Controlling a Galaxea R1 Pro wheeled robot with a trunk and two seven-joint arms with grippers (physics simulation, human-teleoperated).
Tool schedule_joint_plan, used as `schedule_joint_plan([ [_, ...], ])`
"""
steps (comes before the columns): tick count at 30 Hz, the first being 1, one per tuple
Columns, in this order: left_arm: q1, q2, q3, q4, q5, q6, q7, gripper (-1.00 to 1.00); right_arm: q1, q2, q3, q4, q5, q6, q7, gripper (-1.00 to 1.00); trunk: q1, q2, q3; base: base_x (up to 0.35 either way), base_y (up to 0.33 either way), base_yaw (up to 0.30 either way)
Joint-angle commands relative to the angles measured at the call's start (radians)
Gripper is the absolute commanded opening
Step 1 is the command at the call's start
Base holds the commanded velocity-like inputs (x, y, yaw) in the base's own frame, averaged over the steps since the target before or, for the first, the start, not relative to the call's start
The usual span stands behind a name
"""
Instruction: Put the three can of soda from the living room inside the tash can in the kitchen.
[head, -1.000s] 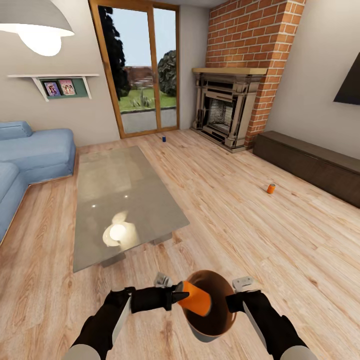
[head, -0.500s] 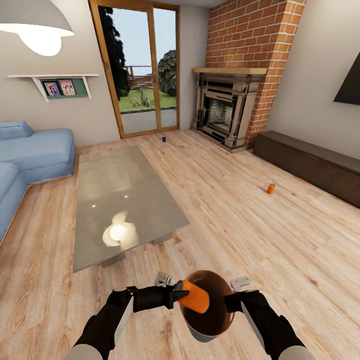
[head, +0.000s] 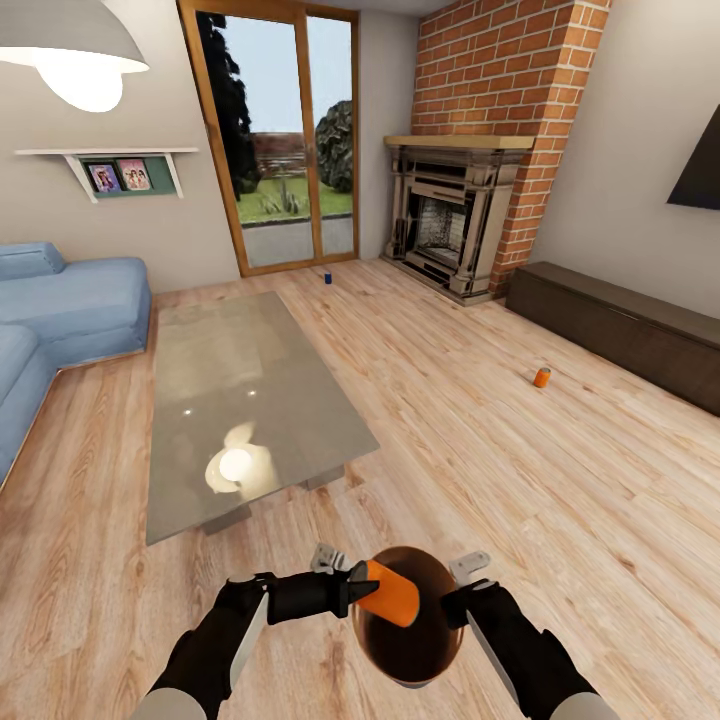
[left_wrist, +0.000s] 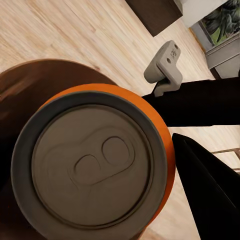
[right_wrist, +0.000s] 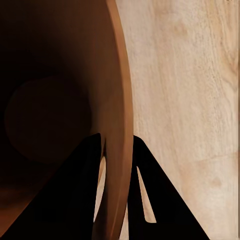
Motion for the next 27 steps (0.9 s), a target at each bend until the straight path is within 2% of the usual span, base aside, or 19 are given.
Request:
schedule_joint_plan([
  [1, 0.000, 0.000, 0.000, 0.000, 0.000, 0.000, 0.000, -1.00, 0.000, 0.000, 0.000, 0.000, -0.009, 0.000, 0.004, -1.00, 0.000, 0.000, 0.000, 0.000, 0.000, 0.000],
  [7, 0.000, 0.000, 0.000, 0.002, 0.000, 0.000, 0.000, -1.00, 0.000, 0.000, 0.001, 0.000, -0.009, 0.000, 0.003, -1.00, 0.000, 0.000, 0.000, 0.000, 0.000, 0.000],
  [8, 0.000, 0.000, 0.000, 0.002, 0.000, 0.000, 0.000, 1.00, 0.000, 0.001, 0.001, 0.000, -0.009, 0.000, 0.003, -1.00, 0.000, 0.000, 0.000, 0.000, 0.000, 0.000],
  [17, 0.000, 0.000, 0.000, 0.005, 0.000, 0.000, 0.000, 1.00, 0.000, 0.001, 0.001, 0.000, -0.009, 0.000, 0.003, -1.00, 0.000, 0.000, 0.000, 0.000, 0.000, 0.000],
  [23, 0.000, 0.000, -0.028, 0.001, 0.001, 0.000, -0.003, 1.00, 0.000, 0.000, 0.001, 0.000, -0.009, 0.000, 0.004, -1.00, 0.000, 0.000, 0.000, 0.000, 0.000, 0.000],
  [27, 0.000, 0.002, -0.029, -0.002, 0.003, 0.000, -0.024, 1.00, 0.000, 0.000, 0.001, 0.000, -0.009, 0.000, 0.005, -1.00, 0.000, 0.000, 0.000, 0.000, 0.000, 0.000],
])
